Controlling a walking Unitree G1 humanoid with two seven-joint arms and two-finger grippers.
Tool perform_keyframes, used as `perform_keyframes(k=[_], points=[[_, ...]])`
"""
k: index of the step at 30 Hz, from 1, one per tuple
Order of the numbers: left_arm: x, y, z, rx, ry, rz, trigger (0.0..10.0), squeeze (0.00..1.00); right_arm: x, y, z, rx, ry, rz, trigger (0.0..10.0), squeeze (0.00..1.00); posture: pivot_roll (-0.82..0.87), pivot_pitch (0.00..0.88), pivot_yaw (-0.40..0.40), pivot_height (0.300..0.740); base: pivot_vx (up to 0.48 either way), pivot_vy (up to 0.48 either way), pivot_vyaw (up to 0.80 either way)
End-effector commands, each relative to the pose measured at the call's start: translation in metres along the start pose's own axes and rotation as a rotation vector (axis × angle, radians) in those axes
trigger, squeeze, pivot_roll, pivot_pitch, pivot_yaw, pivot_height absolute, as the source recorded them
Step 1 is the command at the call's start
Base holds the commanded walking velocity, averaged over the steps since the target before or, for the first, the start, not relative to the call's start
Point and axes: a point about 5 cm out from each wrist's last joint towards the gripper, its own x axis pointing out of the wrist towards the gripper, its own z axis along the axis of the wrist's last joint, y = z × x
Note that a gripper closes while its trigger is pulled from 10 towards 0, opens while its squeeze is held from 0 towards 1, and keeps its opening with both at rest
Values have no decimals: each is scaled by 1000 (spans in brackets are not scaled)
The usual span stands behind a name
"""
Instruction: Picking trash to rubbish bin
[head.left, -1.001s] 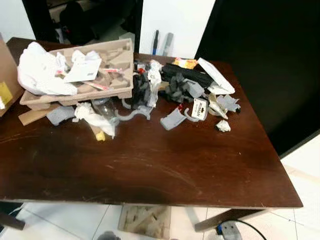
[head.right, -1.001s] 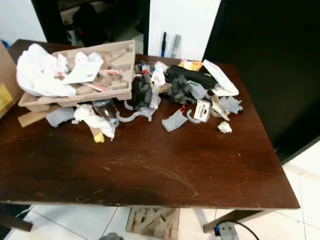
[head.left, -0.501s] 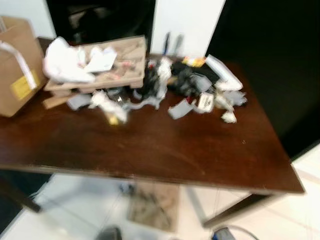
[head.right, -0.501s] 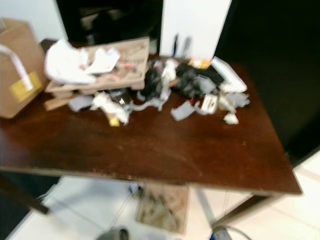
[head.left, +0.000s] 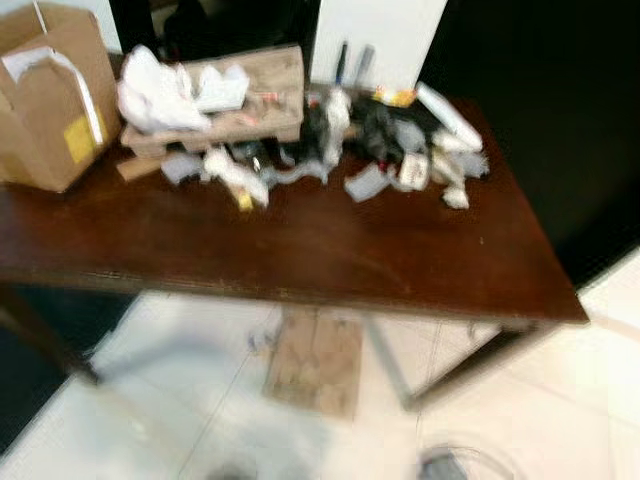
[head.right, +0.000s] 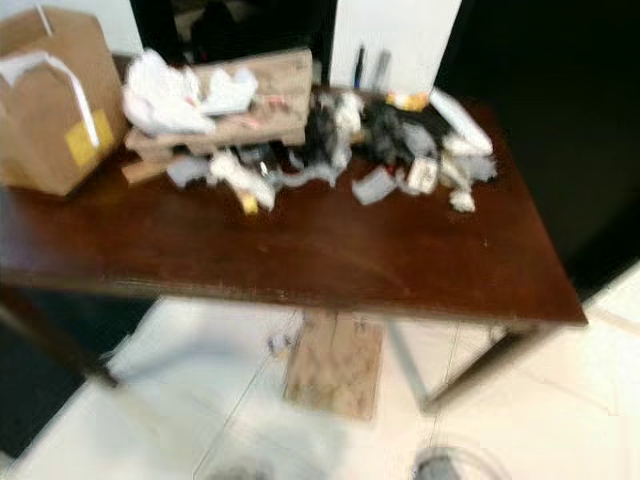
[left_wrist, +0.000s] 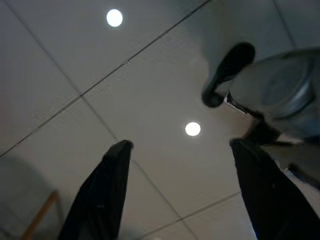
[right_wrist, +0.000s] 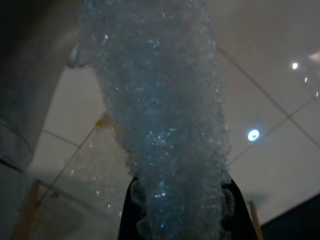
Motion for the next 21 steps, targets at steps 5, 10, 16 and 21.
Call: perform_keyframes(k=[5, 10, 16, 21], points=[[0, -1, -3, 19, 21, -3, 10000, 0, 1, 2, -5, 4, 14, 8, 10000, 0, 225, 112, -82, 740, -335, 0, 0], [0, -3, -4, 18, 25, -7, 10000, 0, 1, 3, -6, -4, 16, 9, 10000, 0, 226, 119, -85, 740, -335, 0, 0], [-1, -4, -8, 18, 33, -10, 10000, 0, 1, 2, -7, -6, 18, 8, 10000, 0, 221, 121, -87, 740, -336, 0, 0], [-1, -4, -9, 19, 36, -13, 10000, 0, 1, 1, -8, -8, 19, 6, 10000, 0, 221, 123, -90, 740, -337, 0, 0]])
